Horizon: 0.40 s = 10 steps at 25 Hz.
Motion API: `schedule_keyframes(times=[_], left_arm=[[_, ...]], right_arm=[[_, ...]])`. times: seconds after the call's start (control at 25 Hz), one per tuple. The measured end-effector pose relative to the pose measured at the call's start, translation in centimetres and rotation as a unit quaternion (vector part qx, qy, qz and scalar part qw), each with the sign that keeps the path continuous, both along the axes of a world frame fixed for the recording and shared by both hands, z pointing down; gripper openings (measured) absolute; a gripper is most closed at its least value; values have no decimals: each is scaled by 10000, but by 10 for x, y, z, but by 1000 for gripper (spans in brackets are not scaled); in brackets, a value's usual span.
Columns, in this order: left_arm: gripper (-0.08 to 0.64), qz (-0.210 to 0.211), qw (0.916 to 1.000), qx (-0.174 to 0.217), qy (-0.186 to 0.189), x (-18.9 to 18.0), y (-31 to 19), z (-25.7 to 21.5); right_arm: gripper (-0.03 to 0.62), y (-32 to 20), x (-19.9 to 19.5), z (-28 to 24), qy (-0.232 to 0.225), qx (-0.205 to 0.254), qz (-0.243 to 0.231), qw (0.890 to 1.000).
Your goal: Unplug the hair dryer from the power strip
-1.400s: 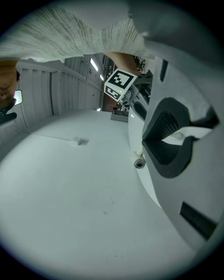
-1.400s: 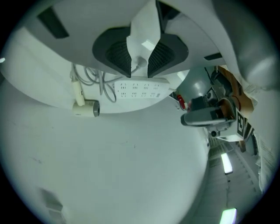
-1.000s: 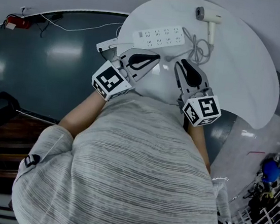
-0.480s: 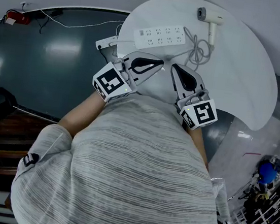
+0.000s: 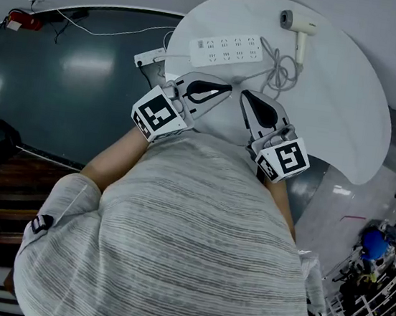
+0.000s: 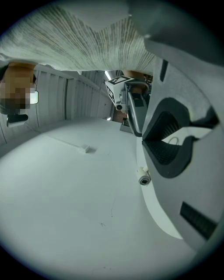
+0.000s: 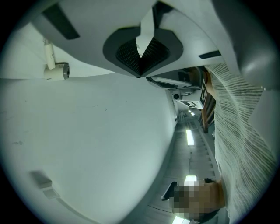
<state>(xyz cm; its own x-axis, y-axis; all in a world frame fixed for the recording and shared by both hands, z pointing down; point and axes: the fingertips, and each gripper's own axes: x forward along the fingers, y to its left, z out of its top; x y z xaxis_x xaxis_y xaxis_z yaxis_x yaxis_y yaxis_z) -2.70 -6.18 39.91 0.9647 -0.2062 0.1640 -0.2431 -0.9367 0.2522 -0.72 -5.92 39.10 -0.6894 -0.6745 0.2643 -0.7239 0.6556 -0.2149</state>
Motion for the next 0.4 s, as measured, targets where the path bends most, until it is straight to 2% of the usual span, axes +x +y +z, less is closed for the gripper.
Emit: schedule_keyframes(times=[0.4], left_arm=[[6, 38, 10000, 22, -23, 5, -1, 2]], right_arm=[[25, 3, 0, 7, 3, -136, -107, 9999]])
